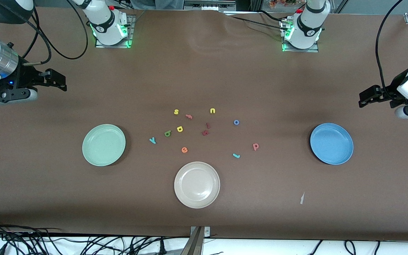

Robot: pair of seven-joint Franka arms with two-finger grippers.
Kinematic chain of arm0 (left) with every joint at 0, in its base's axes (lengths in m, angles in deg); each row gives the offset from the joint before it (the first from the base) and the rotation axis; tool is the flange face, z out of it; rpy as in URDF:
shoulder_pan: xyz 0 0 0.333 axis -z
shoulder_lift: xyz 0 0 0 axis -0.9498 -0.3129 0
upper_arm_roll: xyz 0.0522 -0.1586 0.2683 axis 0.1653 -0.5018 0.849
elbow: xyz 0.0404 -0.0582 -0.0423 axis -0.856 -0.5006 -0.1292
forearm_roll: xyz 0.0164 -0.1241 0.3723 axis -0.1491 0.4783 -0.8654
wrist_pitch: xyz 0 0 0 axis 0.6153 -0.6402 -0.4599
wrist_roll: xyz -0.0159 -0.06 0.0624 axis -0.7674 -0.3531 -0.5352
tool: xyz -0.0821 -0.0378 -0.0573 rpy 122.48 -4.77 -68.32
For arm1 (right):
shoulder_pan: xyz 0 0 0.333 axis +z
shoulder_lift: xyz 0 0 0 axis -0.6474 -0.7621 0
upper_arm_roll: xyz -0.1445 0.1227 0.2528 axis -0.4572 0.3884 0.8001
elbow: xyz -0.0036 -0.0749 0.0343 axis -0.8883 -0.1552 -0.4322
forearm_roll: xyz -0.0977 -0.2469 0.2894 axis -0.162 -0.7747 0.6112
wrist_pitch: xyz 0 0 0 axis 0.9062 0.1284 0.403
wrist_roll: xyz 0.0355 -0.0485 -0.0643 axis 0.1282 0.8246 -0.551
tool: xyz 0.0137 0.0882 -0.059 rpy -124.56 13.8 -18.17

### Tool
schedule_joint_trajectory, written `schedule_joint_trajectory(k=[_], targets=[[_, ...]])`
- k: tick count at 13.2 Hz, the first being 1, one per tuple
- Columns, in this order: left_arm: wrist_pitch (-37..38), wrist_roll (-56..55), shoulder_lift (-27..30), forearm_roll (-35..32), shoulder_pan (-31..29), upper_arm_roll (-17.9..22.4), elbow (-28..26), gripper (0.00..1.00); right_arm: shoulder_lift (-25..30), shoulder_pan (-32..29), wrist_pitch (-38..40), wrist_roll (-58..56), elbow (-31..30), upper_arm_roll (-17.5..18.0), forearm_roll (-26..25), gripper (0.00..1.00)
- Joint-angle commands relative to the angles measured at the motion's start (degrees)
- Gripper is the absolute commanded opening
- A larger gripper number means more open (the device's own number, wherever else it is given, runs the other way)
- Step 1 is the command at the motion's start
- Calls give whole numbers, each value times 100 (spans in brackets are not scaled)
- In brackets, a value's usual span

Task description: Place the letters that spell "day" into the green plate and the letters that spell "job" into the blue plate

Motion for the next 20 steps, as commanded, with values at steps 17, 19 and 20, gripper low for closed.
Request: schedule_joint_trajectory(k=[17,19,20], targets=[[89,108,-77,26,148,-44,153,100,-1261,877,-367,862,816,53,-39,100],[89,108,-86,158,157,-44,135,100,-1552,1026,-595,1046,1019,53,-39,100],[89,108,-138,159,157,-44,135,100,-1684,1123,-736,1186,1055,53,-39,100]])
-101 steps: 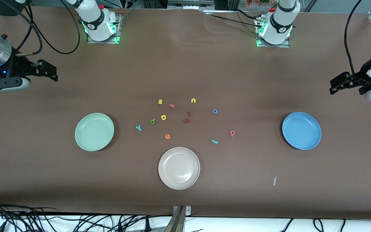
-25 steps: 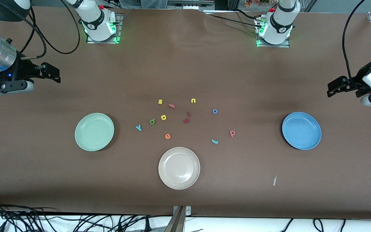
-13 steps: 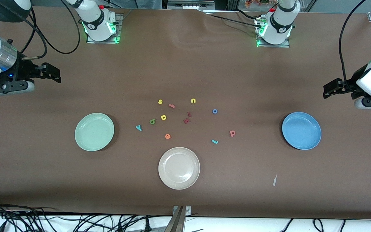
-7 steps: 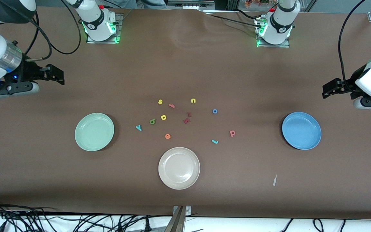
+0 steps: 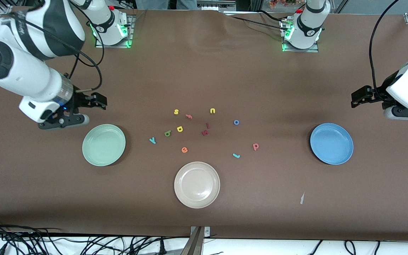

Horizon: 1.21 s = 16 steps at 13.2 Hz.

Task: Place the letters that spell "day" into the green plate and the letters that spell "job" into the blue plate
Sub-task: 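Reach the right gripper toward the green letter while the left gripper moves out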

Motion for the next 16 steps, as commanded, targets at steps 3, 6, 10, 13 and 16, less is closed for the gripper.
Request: schedule_joint_trajectory(k=[3,6,10,13,16], targets=[[89,96,-145,115,90,-13,121,100,-725,661,-538,839,409,-38,-339,100],[89,96,-162,106,108,-30,138,100,-1112,1311,-1099,1551,366,-125,-596,100],[89,96,-162,115,178,-31,139,100,-1596,1586,-2074,2317,121,-196,-571,100],[89,96,-197,142,213,-31,139,100,-1535,1577,-3418,2380,-783,-187,-535,100],[89,104,-233,229,222,-31,139,100,-1815,1586,-3914,2502,-944,-178,-579,100]])
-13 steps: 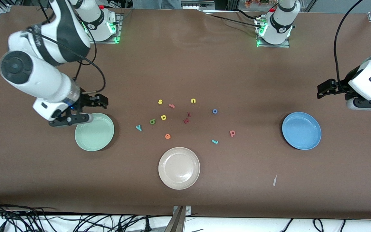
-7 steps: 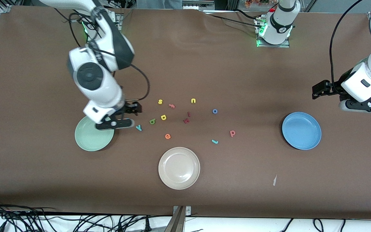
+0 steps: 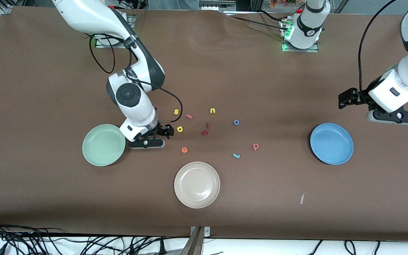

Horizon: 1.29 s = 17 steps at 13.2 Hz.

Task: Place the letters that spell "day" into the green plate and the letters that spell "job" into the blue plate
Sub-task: 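Reach the right gripper toward the green letter while the left gripper moves out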

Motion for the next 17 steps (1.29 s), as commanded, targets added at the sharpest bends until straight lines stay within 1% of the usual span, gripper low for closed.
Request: schedule_joint_trajectory(k=[1,4,5,7,11,14,15,16,17], targets=[[88,104,-82,124,21,29,137,100,-164,3,-434,169,-174,24,-63,100],[80,87,-205,124,29,20,137,100,-341,20,-1330,230,-630,33,-54,100],[80,95,-197,133,29,20,145,100,-367,72,-1411,352,-692,33,-54,100],[88,104,-206,133,12,20,259,100,-385,152,-1411,494,-719,33,-72,100],[97,113,-328,239,29,20,216,100,-376,214,-1420,556,-859,33,-89,100],[80,104,-626,169,117,20,198,100,-385,214,-1595,547,-1026,33,-168,99],[36,87,-741,177,143,20,207,100,-376,214,-1622,547,-1097,33,-256,95],[-34,78,-837,264,178,20,207,100,-376,214,-1631,547,-1132,33,-274,93],[-157,78,-969,535,187,20,224,100,-376,214,-1631,547,-1150,33,-274,92]])
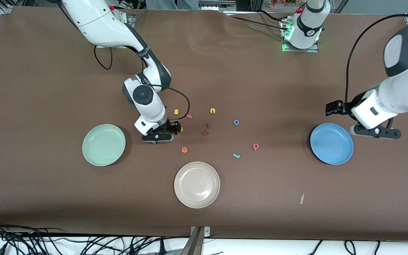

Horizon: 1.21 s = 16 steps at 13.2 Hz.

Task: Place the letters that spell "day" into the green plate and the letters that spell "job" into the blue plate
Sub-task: 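Reach the right gripper toward the green letter while the left gripper moves out, then grasp the green letter with the right gripper while the left gripper reaches the pink letter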

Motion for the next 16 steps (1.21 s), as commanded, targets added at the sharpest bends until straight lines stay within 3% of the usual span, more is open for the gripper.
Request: schedule_joint_trajectory(k=[1,3,7,11,13,16], targets=[[-201,113,-432,632,51,22,169,100,89,-1,-143,116,-208,3,-153,88],[-368,113,-801,942,78,14,160,100,80,-1,-187,116,-217,3,-153,83],[-1298,-1,-1355,532,840,-39,160,100,63,8,-196,116,-208,3,-223,69],[-2143,-396,-1874,442,1166,-13,142,100,36,51,-231,116,-199,3,-338,59],[-2529,-632,-2093,75,1290,-13,142,100,28,60,-240,116,-199,3,-338,54],[-2636,-1868,-2270,-664,1694,-30,160,100,19,60,-301,116,-208,3,-346,43]])
